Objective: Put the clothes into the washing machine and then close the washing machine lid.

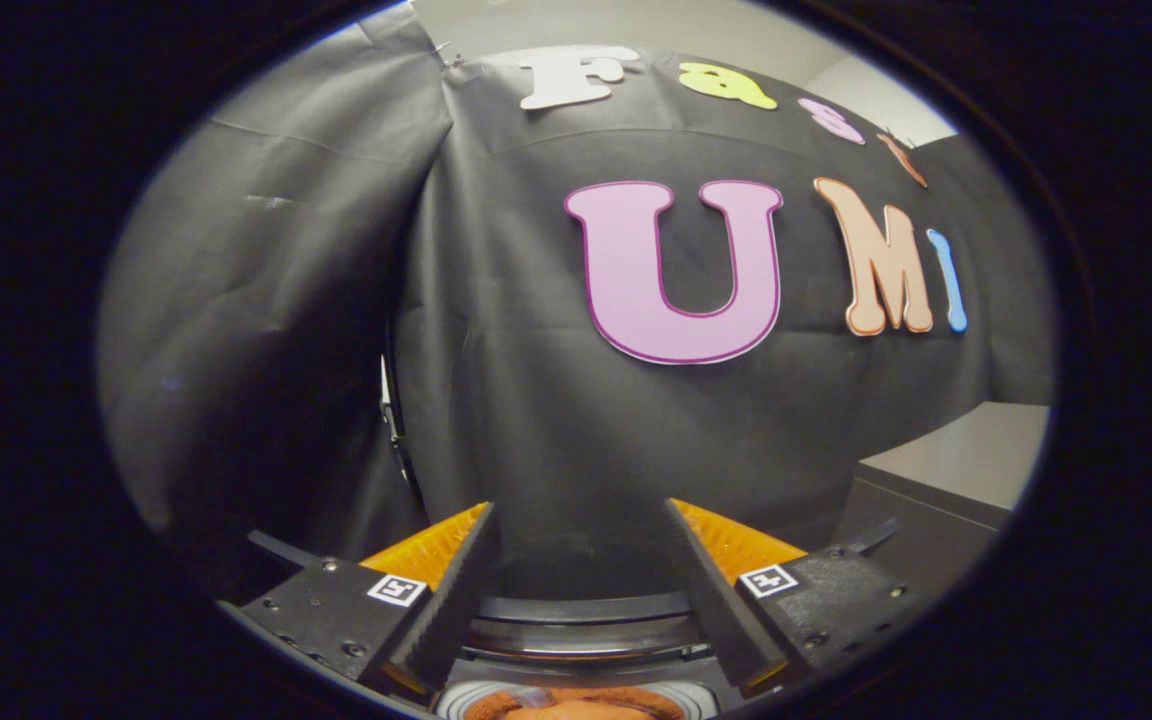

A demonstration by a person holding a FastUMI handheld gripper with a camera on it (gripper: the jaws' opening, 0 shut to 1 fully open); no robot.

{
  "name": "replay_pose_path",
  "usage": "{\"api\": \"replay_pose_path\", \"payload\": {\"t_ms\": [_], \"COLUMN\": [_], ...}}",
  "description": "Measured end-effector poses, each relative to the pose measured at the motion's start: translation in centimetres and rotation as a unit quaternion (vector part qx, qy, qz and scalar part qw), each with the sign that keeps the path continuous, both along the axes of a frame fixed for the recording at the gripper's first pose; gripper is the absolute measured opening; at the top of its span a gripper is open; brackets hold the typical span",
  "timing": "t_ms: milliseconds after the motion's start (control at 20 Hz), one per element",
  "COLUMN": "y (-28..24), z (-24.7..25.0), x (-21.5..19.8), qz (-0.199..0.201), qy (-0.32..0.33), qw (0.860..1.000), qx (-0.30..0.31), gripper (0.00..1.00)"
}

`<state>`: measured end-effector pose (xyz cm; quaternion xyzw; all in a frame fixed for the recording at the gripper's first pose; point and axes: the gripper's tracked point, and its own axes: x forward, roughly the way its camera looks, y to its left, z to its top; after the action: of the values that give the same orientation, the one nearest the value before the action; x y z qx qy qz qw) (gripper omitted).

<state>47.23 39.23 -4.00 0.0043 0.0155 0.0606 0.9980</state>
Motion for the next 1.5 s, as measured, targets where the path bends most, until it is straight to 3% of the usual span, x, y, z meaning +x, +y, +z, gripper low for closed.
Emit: {"api": "replay_pose_path", "payload": {"t_ms": [400, 1000, 1350, 1500], "y": [0.0, 0.3, -0.1, -0.2], "z": [-0.2, 0.0, 0.3, -3.2], "x": [-0.3, -0.5, -0.8, -1.1], "qz": [-0.003, 0.001, -0.026, -0.037], "qy": [0.003, -0.046, -0.085, -0.008], "qw": [1.000, 0.999, 0.996, 0.998], "qx": [0.000, 0.009, 0.022, 0.048], "gripper": [0.99, 0.99, 0.99, 0.98]}}
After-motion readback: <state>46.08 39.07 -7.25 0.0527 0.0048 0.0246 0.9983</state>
